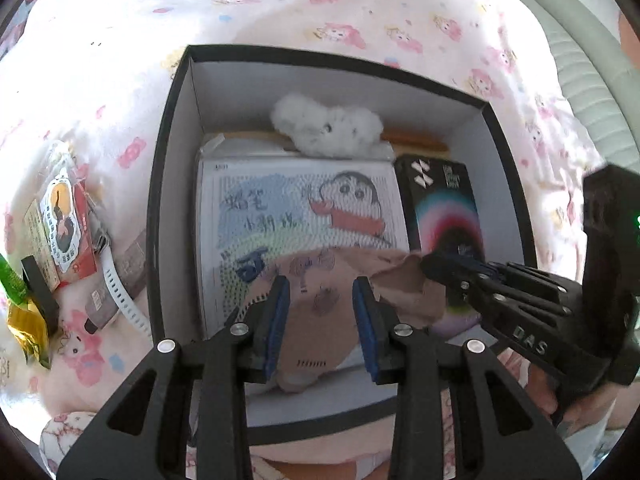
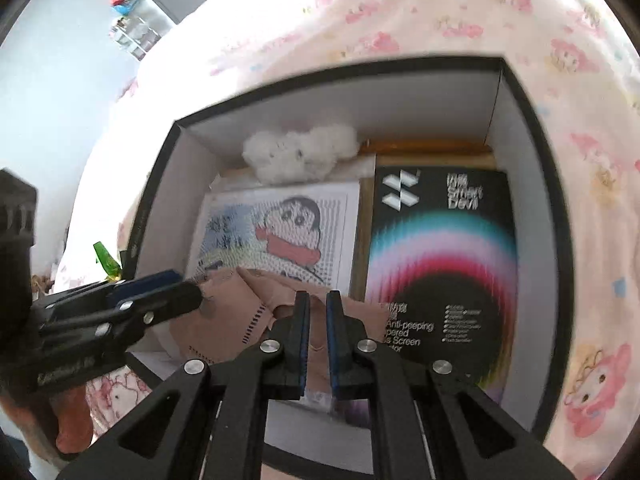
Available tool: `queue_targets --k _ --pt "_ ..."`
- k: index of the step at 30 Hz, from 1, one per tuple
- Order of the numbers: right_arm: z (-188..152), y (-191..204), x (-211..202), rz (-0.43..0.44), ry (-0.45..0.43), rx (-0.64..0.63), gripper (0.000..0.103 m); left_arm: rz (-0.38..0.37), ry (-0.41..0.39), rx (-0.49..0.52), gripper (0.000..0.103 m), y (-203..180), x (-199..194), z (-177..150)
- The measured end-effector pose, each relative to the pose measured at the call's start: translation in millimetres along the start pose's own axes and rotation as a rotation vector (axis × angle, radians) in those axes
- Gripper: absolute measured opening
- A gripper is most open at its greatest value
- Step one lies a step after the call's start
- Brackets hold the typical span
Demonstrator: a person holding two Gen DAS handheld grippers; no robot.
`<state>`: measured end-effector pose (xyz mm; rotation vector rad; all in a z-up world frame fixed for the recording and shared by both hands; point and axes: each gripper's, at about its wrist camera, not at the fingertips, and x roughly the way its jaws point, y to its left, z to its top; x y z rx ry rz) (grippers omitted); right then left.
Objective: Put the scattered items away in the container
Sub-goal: 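Lower the pink cloth into the box and open the right gripper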
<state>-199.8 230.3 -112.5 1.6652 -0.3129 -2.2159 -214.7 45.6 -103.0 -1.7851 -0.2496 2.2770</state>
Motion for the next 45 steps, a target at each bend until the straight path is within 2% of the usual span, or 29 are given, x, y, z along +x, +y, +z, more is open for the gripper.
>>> queue_targets --k 2,5,7,9,11,12,15,17,21,24,27,29,31,33,37,42,45 --pt "-5 1 9 0.016 0.023 -0.002 0.006 -0.01 0.026 -0.008 0.035 1 9 -3" --pt "-10 3 20 -0.018 0.061 -0.013 0.006 0.008 0.065 -0.025 0.035 5 27 -6" --pt "-14 0 29 -0.037 0.104 0.002 0.006 -0.014 0.102 -0.054 0.035 10 38 -6" --pt "-18 2 26 -0.056 0.104 -0.02 0.006 -0.023 0.102 -0.043 0.035 8 36 -6" --pt "-23 8 23 -0.06 0.111 -0.047 0.006 -0.065 0.112 -0.027 0.035 4 32 -6" --pt "-26 11 20 -0.059 0.108 -0.062 0.006 -0.083 0.099 -0.034 0.036 3 28 -6" --pt "-28 17 9 -0.063 0.063 -0.09 0.007 -0.025 0.017 -0.015 0.036 0 16 -2" --pt "-24 18 3 -0.07 0.029 -0.089 0.008 -0.013 0.007 -0.022 0.036 2 17 1" --pt "-24 8 9 -0.103 0.037 -0.061 0.009 -0.003 0.058 -0.045 0.036 11 36 3" --pt "-26 -2 9 -0.111 0.051 -0.028 0.009 -0.004 0.077 0.013 0.039 2 38 -6" --pt "-21 -4 -5 -0.087 0.002 -0.005 0.009 -0.062 0.079 0.032 0.039 -3 29 -11" --pt "-19 -3 -12 -0.064 -0.033 -0.005 0.01 -0.092 0.038 0.015 0.039 1 22 -9" --pt "-19 -2 -11 -0.068 -0.033 -0.013 0.01 -0.058 0.027 0.004 0.039 6 23 -5" --pt "-21 -2 -2 -0.097 0.001 -0.024 0.011 -0.048 0.054 -0.01 0.039 8 32 -3" --pt "-28 1 13 -0.147 0.058 -0.069 0.011 -0.008 0.065 0.022 0.039 -2 34 -9" --pt "-34 13 -5 -0.188 0.001 -0.116 0.012 -0.051 0.041 0.047 0.04 -11 10 -27" --pt "-37 19 -11 -0.201 -0.014 -0.149 0.014 -0.059 0.071 0.059 0.039 -11 7 -38"
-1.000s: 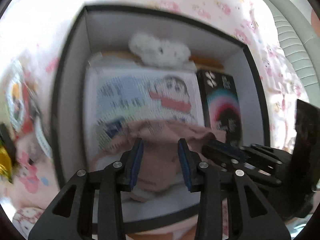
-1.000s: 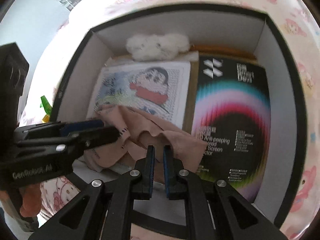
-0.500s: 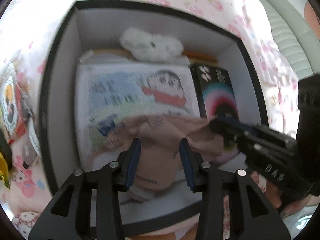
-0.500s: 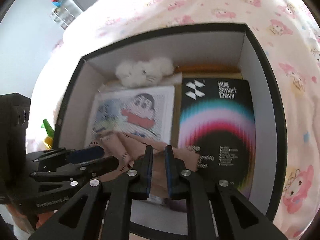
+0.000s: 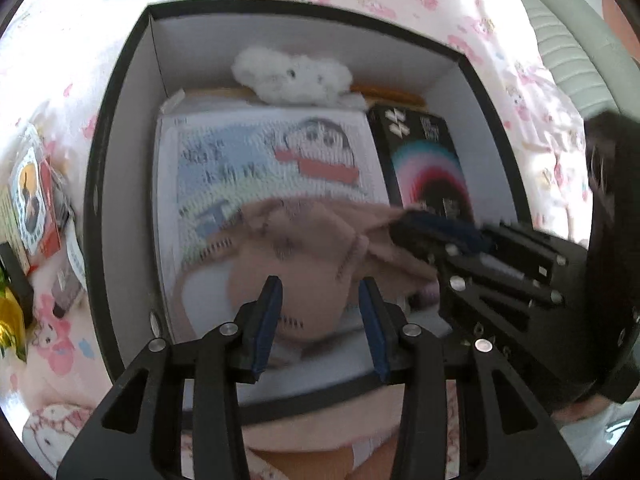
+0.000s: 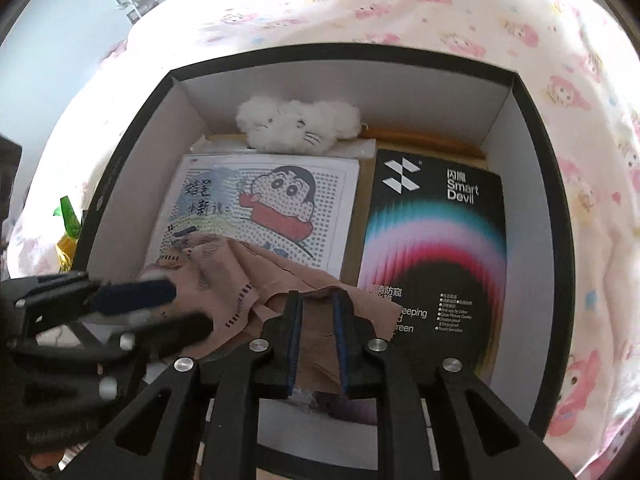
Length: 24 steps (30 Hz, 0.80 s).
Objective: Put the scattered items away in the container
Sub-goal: 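Lower the pink cloth into the box and open the right gripper, then withdraw both grippers up and away from the box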
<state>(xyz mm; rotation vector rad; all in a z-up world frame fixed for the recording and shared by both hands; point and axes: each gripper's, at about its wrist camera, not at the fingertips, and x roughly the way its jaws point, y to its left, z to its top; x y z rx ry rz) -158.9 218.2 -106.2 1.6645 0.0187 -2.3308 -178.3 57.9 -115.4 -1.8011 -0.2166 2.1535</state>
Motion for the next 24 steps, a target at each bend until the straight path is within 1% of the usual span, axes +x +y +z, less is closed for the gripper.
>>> queue_targets --k 2,3,10,12,14,15,16,17,18,20,21,22,23,24 --pt "13 0 6 0.001 0.005 -0.01 0.015 0.017 0.017 0.011 0.039 9 2 -4" --pt "13 1 7 -0.001 0.012 -0.014 0.015 0.026 0.023 0.007 0.039 10 5 -4" --pt "10 4 14 -0.03 0.044 -0.021 0.015 0.029 0.016 -0.005 0.039 16 12 5" --pt "11 3 12 -0.027 0.041 -0.016 0.015 0.022 0.006 -0.002 0.039 13 10 2" --pt "11 2 7 -0.023 0.031 -0.012 0.015 0.023 -0.02 0.0 0.041 10 7 -2" --pt "11 2 3 -0.02 0.023 -0.01 0.015 0.032 -0.038 0.0 0.043 9 5 -8" --pt "11 2 0 -0.021 0.016 -0.008 0.015 0.045 -0.067 0.001 0.048 10 -1 -11" --pt "10 2 -5 -0.028 0.006 -0.005 0.019 0.056 -0.093 0.001 0.054 13 -7 -13" --pt "9 3 -12 -0.04 -0.012 -0.006 0.023 0.075 -0.126 -0.002 0.055 14 -15 -15" --pt "7 6 -25 -0.067 -0.055 -0.013 0.041 0.119 -0.205 -0.004 0.062 13 -31 -18" --pt "6 7 -33 -0.082 -0.086 -0.013 0.046 0.145 -0.247 0.001 0.064 12 -40 -20" --pt "5 6 -42 -0.09 -0.114 -0.004 0.053 0.162 -0.292 0.01 0.07 11 -53 -24" --pt "1 3 -51 -0.091 -0.13 0.007 0.056 0.167 -0.324 0.017 0.074 7 -57 -18" --pt "2 6 -54 -0.092 -0.149 0.023 0.058 0.171 -0.357 0.023 0.076 7 -67 -17"
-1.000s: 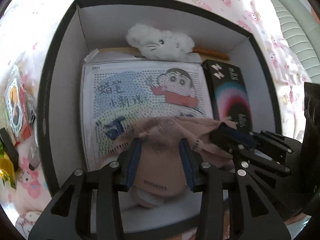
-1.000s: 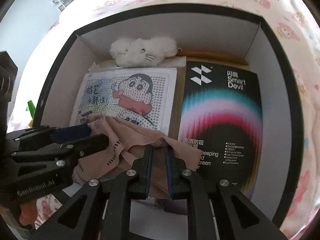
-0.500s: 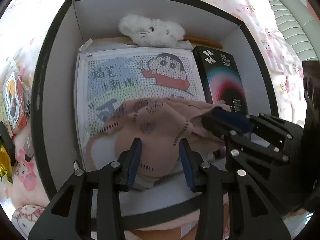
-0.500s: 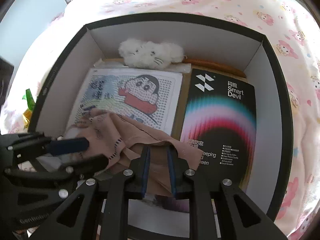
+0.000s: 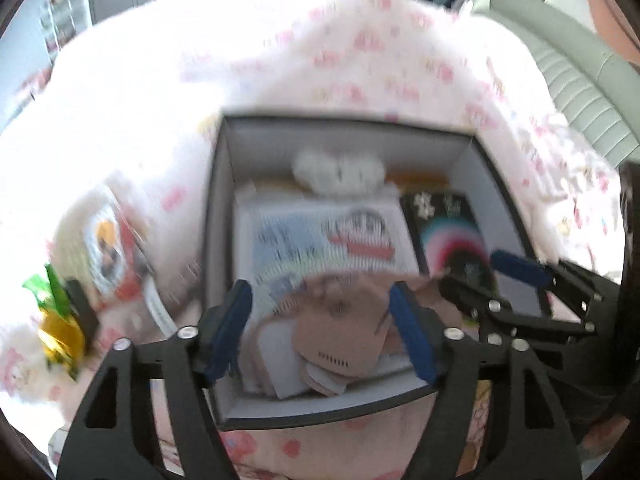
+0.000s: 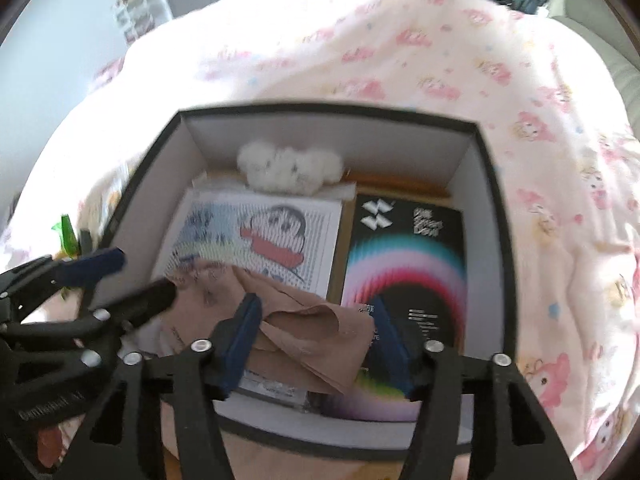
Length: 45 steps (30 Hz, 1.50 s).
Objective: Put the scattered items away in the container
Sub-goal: 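Withdraw both grippers up and away from the box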
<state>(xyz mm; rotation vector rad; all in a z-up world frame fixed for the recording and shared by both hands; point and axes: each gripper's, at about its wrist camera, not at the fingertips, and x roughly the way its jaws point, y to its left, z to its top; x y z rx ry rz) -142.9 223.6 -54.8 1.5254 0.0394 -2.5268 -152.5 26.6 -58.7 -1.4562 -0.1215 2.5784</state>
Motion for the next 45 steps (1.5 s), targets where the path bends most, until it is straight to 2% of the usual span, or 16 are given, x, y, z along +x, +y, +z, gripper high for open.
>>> queue_targets --k 2,4,5,7,12,20,28,34,38,45 --pt "3 1 -10 -0.019 -0.029 0.025 0.068 0.014 -0.062 0.017 0.084 -2 -17 6" --pt "2 5 -30 -0.062 -0.084 0.035 0.072 0.03 -0.111 0.026 0.093 -2 -28 15" --pt "7 16 -20 -0.073 -0.1 0.034 0.073 0.027 -0.135 0.024 0.097 -4 -35 16" --pt "10 24 -33 -0.08 -0.142 0.053 0.074 0.015 -0.178 0.014 0.099 -8 -49 17" --pt "2 38 -71 -0.083 -0.227 0.074 0.075 0.033 -0.261 0.017 0.102 -15 -91 14" --pt "-28 64 -131 -0.104 -0.345 0.085 0.075 0.05 -0.37 0.03 0.102 -25 -162 -16" --pt "-66 87 -166 -0.09 -0.396 0.074 0.075 0.069 -0.395 0.038 0.102 -31 -196 -53" --pt "-84 104 -164 -0.093 -0.384 0.036 0.075 0.09 -0.387 0.051 0.102 -36 -197 -70" --pt "-88 108 -159 -0.08 -0.364 0.041 0.075 0.088 -0.383 0.056 0.102 -38 -197 -74" --pt "-88 98 -163 -0.118 -0.377 0.073 0.075 0.071 -0.385 0.044 0.102 -36 -199 -75"
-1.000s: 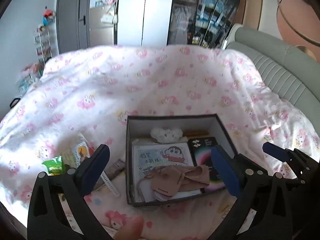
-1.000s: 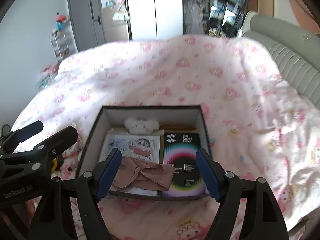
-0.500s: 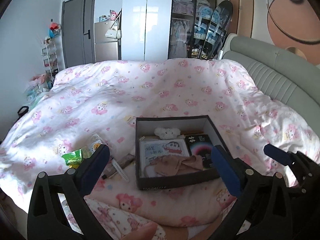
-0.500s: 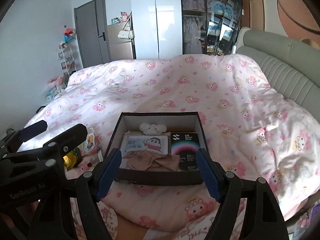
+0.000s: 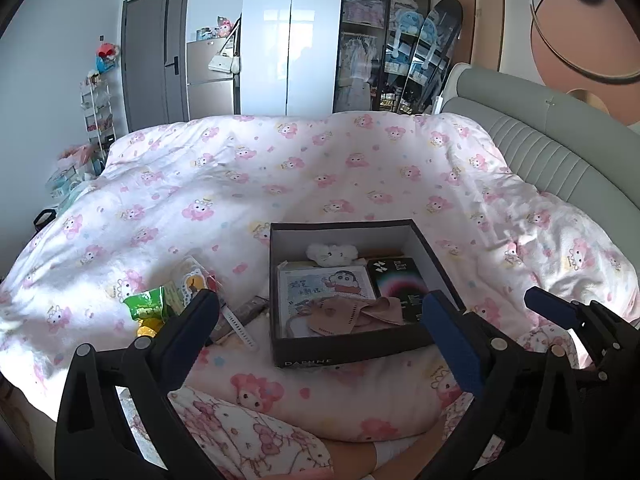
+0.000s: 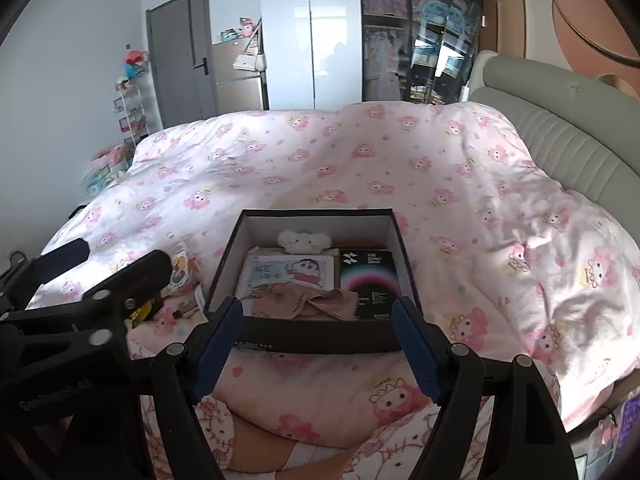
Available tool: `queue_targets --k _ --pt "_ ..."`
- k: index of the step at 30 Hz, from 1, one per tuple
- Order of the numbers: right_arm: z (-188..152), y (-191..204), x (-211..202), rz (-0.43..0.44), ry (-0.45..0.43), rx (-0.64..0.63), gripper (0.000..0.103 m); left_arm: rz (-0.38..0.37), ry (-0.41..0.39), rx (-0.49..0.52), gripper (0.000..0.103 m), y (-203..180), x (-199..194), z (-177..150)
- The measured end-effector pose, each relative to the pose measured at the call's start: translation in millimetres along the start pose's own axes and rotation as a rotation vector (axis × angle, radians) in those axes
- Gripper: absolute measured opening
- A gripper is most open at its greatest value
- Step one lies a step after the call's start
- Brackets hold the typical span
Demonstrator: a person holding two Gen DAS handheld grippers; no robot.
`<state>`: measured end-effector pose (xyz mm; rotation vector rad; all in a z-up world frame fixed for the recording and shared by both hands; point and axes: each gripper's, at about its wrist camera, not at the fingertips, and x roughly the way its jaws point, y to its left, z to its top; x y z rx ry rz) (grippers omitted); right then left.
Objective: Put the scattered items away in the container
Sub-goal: 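Withdraw both grippers up and away from the box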
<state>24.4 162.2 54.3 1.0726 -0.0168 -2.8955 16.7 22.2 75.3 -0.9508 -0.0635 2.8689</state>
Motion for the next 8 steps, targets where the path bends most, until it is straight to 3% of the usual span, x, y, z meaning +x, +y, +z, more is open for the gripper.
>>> queue_targets --k 8 --pt "3.6 -8.8 0.4 -0.005 0.001 0.011 0.075 -0.018 0.003 -0.012 0.102 -2.0 -1.0 0.6"
